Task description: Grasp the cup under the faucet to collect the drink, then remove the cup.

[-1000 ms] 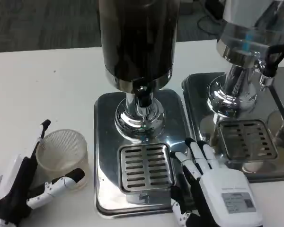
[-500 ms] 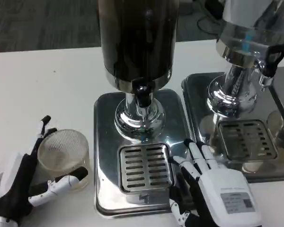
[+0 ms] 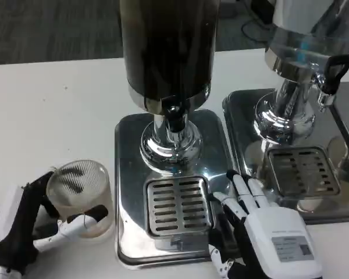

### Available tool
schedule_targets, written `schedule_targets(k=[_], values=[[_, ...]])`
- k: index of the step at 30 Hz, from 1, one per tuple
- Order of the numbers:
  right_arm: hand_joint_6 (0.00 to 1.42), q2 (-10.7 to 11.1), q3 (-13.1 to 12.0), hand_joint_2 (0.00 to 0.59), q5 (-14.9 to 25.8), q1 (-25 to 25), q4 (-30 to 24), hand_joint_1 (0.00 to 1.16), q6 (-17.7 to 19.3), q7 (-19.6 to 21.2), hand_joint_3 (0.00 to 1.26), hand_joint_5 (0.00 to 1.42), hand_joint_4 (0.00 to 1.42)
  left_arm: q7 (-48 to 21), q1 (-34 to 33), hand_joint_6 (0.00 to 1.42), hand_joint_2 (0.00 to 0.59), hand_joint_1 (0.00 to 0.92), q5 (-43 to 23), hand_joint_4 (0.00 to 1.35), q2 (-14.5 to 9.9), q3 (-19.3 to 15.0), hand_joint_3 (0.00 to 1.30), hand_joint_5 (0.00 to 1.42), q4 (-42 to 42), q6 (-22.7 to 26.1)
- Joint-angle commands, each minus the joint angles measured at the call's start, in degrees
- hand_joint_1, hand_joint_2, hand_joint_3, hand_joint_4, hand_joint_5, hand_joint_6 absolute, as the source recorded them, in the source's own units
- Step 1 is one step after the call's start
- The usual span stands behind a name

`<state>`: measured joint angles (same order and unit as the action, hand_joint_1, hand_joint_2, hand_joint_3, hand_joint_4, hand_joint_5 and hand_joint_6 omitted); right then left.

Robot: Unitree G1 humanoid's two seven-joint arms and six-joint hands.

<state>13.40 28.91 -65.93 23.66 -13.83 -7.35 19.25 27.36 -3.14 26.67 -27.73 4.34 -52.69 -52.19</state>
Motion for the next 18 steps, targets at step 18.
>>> schedule_targets(k=[18], values=[[0.27, 2.3, -1.4, 0.514, 0.6, 0.1, -2.1, 0.57, 0.7, -1.1, 0.27, 0.04, 0.02, 14.2, 2.9, 1.19, 0.090, 0.454, 6.5, 0.68, 1.4, -0.1, 0.52, 0.91, 6.0, 2.0]])
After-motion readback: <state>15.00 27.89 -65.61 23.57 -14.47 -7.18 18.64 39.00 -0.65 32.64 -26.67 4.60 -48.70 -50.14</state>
